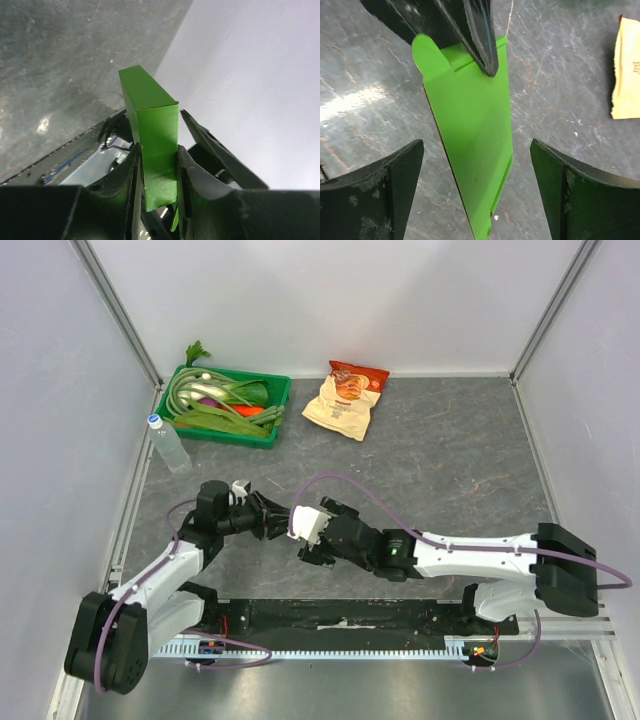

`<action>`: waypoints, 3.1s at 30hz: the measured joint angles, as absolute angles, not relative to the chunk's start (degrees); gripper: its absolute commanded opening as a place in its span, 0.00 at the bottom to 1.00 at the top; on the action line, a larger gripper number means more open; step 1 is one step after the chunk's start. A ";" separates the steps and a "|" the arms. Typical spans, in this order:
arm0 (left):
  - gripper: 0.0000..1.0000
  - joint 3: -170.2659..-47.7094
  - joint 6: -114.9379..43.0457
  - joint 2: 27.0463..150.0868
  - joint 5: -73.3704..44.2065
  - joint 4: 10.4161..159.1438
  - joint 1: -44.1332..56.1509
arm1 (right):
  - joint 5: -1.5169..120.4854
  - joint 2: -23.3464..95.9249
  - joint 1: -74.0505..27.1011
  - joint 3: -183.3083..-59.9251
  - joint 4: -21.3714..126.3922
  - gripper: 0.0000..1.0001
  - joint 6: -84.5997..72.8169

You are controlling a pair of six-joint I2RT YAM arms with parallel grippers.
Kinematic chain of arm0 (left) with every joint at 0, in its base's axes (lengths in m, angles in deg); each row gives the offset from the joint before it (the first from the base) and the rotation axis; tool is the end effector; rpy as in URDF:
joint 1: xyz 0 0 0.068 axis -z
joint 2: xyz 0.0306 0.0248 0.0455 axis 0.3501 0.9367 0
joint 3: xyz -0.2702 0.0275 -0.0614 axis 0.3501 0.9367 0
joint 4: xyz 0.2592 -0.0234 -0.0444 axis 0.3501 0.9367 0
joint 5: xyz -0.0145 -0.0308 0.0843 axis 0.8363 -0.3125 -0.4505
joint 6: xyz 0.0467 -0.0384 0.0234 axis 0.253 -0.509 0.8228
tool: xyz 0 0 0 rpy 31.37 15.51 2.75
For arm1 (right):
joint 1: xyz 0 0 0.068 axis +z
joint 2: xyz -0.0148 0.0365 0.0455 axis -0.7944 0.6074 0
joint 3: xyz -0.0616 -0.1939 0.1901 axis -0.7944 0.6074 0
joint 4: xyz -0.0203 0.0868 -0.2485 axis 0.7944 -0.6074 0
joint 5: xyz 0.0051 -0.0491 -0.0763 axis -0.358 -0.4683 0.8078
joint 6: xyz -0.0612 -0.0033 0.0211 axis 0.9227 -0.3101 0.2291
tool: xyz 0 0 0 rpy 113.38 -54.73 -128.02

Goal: Fold the paper box

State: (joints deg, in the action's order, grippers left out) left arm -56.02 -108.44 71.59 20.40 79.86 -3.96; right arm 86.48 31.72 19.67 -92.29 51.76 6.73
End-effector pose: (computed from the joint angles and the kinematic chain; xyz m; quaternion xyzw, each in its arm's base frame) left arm 0.1842 -0.0908 0.1741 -0.3044 0.7755 -0.5517 0.0387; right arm 0.1089 0.2855 0.2394 -0.4781 0.7199 0.1410 0.4830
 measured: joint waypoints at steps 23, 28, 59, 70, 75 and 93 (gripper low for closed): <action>0.89 -50.40 -115.39 64.05 21.91 75.86 -11.17 | 96.36 35.50 21.79 -93.47 49.53 0.29 12.19; 0.82 -55.43 -94.25 62.76 18.11 87.31 -16.09 | 86.41 35.54 16.89 -95.78 40.55 0.32 8.93; 0.49 -69.00 -42.65 70.98 10.96 88.51 6.60 | 51.53 48.31 -1.42 -111.41 14.43 0.32 11.53; 0.45 -72.48 -36.18 77.58 13.28 91.09 7.41 | 49.10 48.31 -2.60 -111.41 14.43 0.30 11.64; 0.39 -72.65 -35.52 78.28 13.28 91.07 7.96 | 48.62 48.31 -2.60 -111.41 14.41 0.29 11.64; 0.23 -74.07 -34.02 80.40 9.28 92.97 11.37 | 48.47 48.29 -2.84 -111.41 13.97 0.27 11.86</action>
